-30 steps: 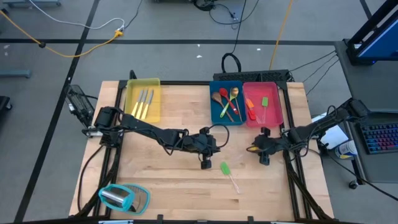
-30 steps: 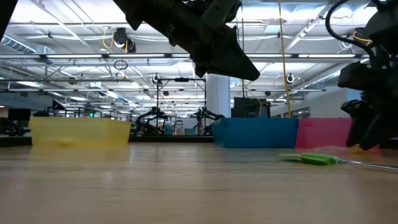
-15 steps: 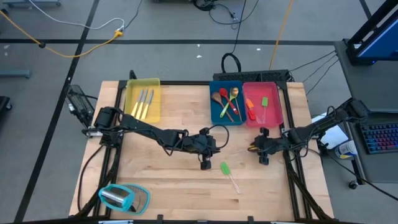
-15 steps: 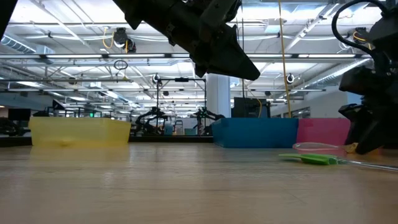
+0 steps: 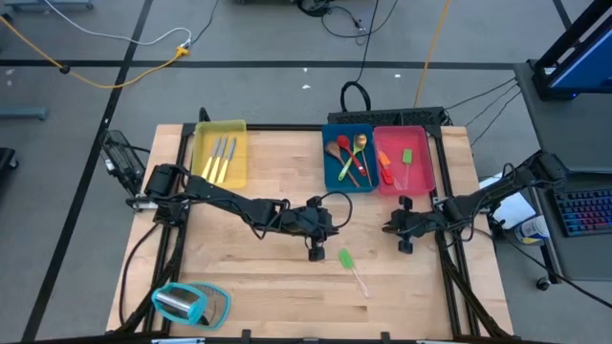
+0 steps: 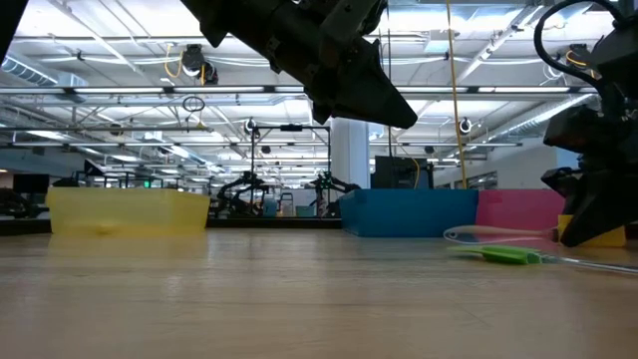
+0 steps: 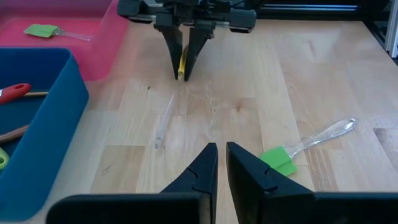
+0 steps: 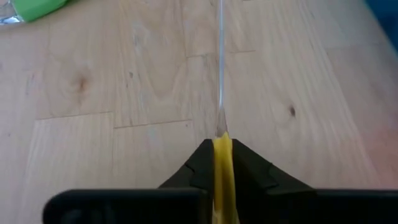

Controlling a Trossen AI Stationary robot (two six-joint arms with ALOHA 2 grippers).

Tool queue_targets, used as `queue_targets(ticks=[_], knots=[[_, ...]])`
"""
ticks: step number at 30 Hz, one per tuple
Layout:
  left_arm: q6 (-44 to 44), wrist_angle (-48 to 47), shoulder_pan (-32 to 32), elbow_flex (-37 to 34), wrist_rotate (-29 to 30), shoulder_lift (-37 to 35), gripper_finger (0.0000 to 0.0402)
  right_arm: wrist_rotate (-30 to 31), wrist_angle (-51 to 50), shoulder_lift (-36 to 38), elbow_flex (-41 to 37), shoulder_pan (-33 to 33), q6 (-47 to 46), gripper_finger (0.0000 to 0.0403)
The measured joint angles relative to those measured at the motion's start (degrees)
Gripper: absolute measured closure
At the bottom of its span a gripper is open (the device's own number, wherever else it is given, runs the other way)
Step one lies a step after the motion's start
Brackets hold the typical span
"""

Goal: Pick & Place Kitchen Items
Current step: Put the yellow spatula into the pink bin

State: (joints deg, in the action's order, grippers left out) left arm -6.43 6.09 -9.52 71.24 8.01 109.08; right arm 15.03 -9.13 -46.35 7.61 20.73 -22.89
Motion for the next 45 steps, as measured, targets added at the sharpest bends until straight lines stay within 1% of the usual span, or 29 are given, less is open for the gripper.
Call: queue_targets(ticks=[3,7,12,14,15,17,21,23,25,27,29,30,32,35,36,38,40,42,45], knots=[[-0.03,0.02,0.0,0.0,0.0,0.0,0.0366,-0.07,0.27,-0.12,0.91,-0.02,0.11,0.0371],[0.1,0.02,0.0,0.0,0.0,0.0,0.0366,-0.94,1.32,-0.3,3.01,0.01,2.4,0.0376],[0.1,0.03,0.0,0.0,0.0,0.0,0.0366,0.19,12.95,-0.15,4.29,0.0,8.83,0.0377],[0.08,0.04,0.0,0.0,0.0,0.0,0.0366,2.9,16.57,-0.02,5.06,0.02,12.67,0.0372],[0.12,0.04,0.0,0.0,0.0,0.0,0.0366,5.31,17.85,0.25,5.61,0.01,14.96,0.0369],[0.09,0.1,0.0,0.0,0.0,0.0,0.0366,12.53,18.1,0.68,6.82,0.01,19.45,0.0369],[0.06,0.15,0.0,0.0,0.0,0.0,0.0366,34.48,18.34,1.77,8.38,-0.19,26.95,0.0377],[0.04,0.15,0.0,0.0,0.0,0.0,0.0366,44.13,18.32,2.57,8.51,-1.2,29.9,0.0378],[0.06,0.22,-0.01,0.0,0.0,0.0,0.0366,51.36,17.25,3.38,8.5,-3.33,31.02,0.0375],[0.1,0.22,-0.01,0.0,0.0,0.0,0.0366,55.48,17.16,4.19,8.49,-6.36,31.14,0.0369],[0.08,0.26,0.0,0.0,0.0,0.0,0.0366,55.39,17.42,4.97,8.49,-10.27,30.91,0.0365],[0.06,0.24,0.0,0.0,0.0,0.0,0.0366,53.71,17.4,5.37,8.49,-12.44,30.27,0.0365],[0.06,0.25,-0.01,0.0,0.0,0.0,0.0366,47.53,17.35,5.9,8.49,-16.93,28.18,0.0366],[0.05,0.22,0.0,0.0,0.0,0.0,0.0366,36.6,15.23,5.8,8.49,-24.09,23.31,0.0373],[0.06,0.22,0.0,0.0,0.0,0.0,0.0366,33.59,13.84,5.61,8.49,-26.4,21.37,0.0373],[0.06,0.22,0.0,0.0,0.0,0.0,0.0366,29.5,9.58,5.17,8.49,-30.9,17.95,0.0373],[0.1,0.22,-0.01,0.0,0.0,0.0,0.0366,27.2,5.07,4.64,8.49,-34.88,14.39,0.037],[0.12,0.22,0.0,0.0,0.0,0.0,0.0366,26.47,1.51,4.23,8.46,-38.26,10.77,0.0367],[0.14,0.22,0.0,0.0,0.0,0.0,0.0366,23.16,-0.63,4.02,8.46,-42.22,7.87,0.0366]])
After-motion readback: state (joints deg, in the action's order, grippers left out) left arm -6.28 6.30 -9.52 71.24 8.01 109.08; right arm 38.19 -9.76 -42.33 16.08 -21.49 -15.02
